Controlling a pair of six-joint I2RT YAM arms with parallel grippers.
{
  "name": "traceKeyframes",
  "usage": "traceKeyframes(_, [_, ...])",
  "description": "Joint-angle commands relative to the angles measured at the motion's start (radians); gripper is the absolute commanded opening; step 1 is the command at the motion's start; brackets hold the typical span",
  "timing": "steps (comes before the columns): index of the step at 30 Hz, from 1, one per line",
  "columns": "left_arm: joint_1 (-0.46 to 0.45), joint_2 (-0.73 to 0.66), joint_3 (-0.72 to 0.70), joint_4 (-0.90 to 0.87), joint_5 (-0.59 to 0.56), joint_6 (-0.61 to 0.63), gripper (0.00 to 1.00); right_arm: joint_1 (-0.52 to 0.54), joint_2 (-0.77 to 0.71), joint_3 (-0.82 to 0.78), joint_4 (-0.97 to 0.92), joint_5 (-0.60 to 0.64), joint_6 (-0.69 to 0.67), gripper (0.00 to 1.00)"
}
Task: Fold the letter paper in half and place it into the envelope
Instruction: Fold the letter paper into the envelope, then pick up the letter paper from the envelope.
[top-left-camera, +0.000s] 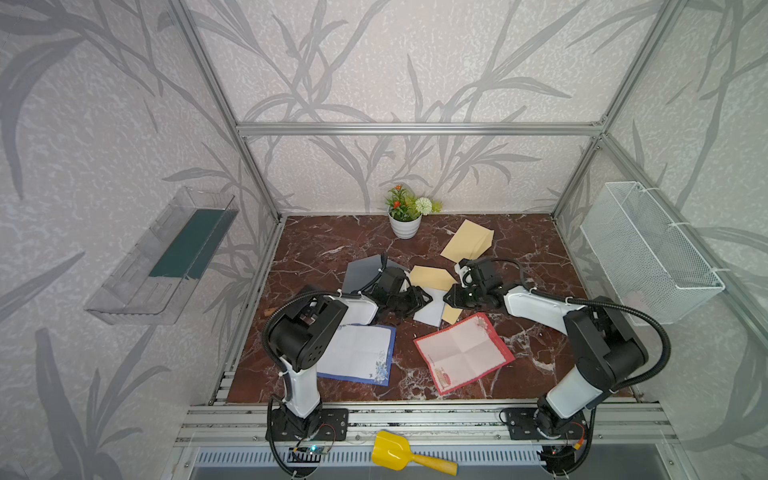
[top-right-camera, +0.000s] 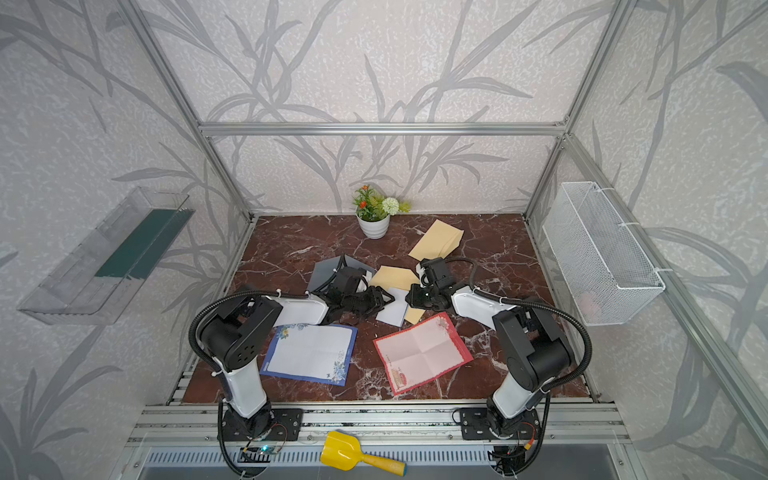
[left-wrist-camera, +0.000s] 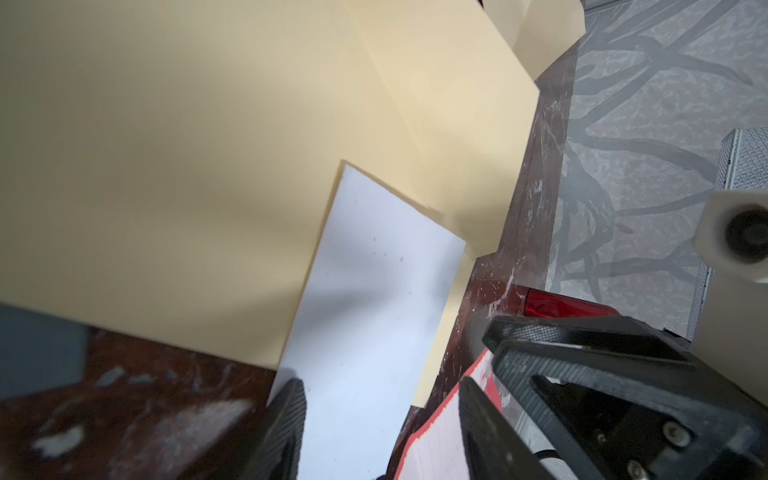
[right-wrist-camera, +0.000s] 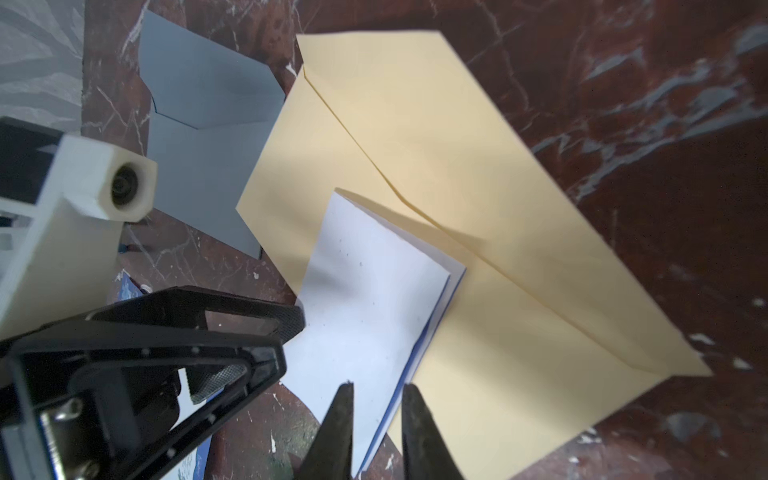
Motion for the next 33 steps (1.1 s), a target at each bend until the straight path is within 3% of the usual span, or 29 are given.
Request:
traceKeyframes(1, [-0.006,0.012,0.0,0.006,-0.015,-0.016,0.59,0.014,0.027,0.044,0.001,-0.014,0.001,0.23])
traceKeyframes(12, [-0.005,-0.033,0.011,-0.019,-0.026,0.007,0.58,0.024,0.148,0.05,0.035,0.0,0.015,0.22])
traceKeyframes(16, [-0.001,-0.107,0.053,-0.168,-0.074,0.094,0.58,0.024,0.163,0.045,0.037,0.003,0.012,0.22])
traceKeyframes(21, [-0.001,-0.173,0.146,-0.435,-0.211,0.275,0.58,0.024,0.172,0.045,0.037,0.004,0.008,0.22])
traceKeyframes(25, [0.0,-0.146,0.199,-0.542,-0.258,0.36,0.53,0.022,0.174,0.044,0.04,0.003,0.007,0.22])
traceKeyframes(33, [-0.01,-0.051,0.21,-0.535,-0.201,0.372,0.41,0.023,0.177,0.044,0.043,-0.001,0.007,0.22])
